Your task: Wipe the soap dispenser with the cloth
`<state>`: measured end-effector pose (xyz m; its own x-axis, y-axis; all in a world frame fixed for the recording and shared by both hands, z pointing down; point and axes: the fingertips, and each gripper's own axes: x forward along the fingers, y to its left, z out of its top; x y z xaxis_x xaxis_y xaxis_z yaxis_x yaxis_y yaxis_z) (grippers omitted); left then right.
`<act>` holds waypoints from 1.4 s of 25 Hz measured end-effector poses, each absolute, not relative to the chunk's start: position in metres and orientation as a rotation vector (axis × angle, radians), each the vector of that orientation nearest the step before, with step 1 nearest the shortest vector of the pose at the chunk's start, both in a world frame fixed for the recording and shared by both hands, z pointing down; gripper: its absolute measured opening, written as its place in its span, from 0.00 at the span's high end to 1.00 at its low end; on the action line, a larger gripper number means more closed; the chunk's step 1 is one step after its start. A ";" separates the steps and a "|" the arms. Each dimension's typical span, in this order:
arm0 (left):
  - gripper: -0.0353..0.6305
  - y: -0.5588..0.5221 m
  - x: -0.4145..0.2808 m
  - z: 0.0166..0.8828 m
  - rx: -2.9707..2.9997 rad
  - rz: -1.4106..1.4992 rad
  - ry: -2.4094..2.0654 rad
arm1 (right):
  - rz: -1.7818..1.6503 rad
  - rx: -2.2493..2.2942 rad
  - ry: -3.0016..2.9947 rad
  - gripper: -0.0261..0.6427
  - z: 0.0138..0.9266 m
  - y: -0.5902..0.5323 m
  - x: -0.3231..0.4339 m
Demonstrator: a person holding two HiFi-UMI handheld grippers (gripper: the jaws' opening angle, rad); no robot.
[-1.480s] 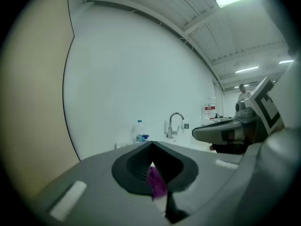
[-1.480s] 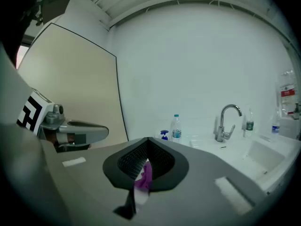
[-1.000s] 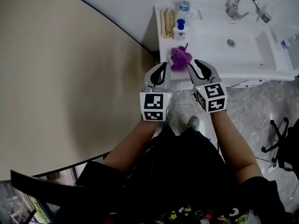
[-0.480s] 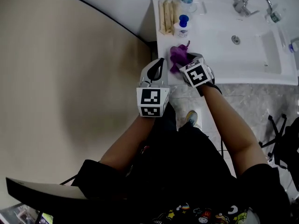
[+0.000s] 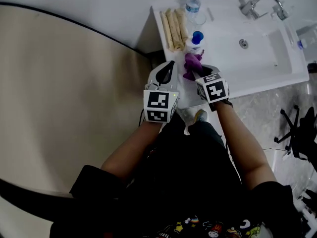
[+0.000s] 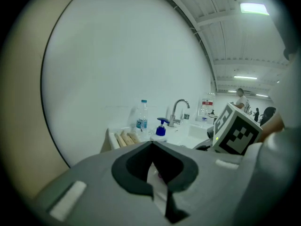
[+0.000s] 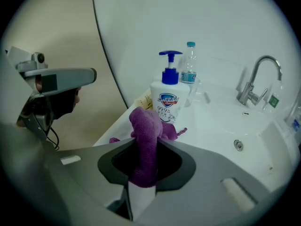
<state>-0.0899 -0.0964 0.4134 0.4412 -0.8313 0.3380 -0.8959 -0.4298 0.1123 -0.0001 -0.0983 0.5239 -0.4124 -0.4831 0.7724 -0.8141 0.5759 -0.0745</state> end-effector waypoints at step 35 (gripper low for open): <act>0.95 -0.153 -0.058 0.399 2.388 0.372 -1.520 | 0.463 1.130 -2.242 0.79 0.446 -0.173 0.051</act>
